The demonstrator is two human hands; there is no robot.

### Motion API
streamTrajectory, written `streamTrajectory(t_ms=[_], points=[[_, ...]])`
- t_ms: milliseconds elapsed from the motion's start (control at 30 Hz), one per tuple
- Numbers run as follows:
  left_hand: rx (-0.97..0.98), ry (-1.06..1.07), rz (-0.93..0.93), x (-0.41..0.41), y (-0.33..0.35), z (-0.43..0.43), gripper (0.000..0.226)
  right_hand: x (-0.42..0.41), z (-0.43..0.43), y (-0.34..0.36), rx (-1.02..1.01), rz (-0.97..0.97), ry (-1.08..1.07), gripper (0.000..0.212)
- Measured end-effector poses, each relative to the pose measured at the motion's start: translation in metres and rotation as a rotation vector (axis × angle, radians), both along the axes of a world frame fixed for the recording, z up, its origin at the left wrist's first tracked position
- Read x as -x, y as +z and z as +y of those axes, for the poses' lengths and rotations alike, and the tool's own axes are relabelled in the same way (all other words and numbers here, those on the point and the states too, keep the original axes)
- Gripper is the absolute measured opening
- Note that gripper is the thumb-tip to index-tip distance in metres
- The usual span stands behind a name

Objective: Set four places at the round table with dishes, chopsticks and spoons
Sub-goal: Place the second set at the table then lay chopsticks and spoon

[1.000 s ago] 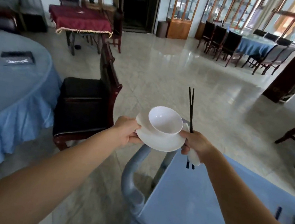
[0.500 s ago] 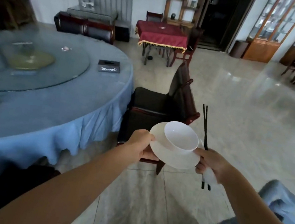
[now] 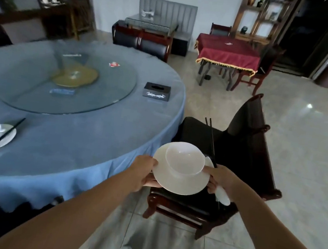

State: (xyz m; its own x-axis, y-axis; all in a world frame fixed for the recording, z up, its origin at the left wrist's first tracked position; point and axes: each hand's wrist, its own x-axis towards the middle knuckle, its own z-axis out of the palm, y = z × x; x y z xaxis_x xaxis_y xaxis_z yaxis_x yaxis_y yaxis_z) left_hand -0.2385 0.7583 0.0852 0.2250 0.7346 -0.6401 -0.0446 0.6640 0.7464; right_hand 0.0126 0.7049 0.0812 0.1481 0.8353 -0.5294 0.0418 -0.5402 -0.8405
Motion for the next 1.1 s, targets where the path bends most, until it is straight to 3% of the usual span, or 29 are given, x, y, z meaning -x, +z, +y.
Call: streamTrajectory(t_ms=[167,300,433,567,767,900,1100], points=[[-0.031,-0.032,0.063,0.004,-0.019,0.113,0.02,0.0,0.109,-0.015,0.028,-0.019,0.003,0.041],[-0.007,-0.094,0.097,-0.004,-0.025,0.196,0.007,-0.009,0.182,-0.021,0.076,-0.036,-0.016,0.027],[0.035,-0.115,0.117,-0.021,-0.036,0.264,0.012,-0.027,0.25,-0.034,0.122,-0.047,-0.023,0.026],[0.039,-0.091,0.148,-0.033,-0.053,0.323,0.008,-0.044,0.328,-0.058,0.16,-0.178,0.025,0.027],[0.079,0.044,0.149,-0.035,-0.088,0.398,0.027,-0.047,0.44,-0.088,0.188,-0.194,0.13,0.013],[0.126,0.094,0.138,-0.031,-0.108,0.437,0.027,-0.044,0.501,-0.102,0.269,-0.121,0.1,0.017],[0.144,0.043,0.139,-0.031,-0.144,0.496,0.018,-0.033,0.588,-0.137,0.3,-0.282,0.137,0.01]])
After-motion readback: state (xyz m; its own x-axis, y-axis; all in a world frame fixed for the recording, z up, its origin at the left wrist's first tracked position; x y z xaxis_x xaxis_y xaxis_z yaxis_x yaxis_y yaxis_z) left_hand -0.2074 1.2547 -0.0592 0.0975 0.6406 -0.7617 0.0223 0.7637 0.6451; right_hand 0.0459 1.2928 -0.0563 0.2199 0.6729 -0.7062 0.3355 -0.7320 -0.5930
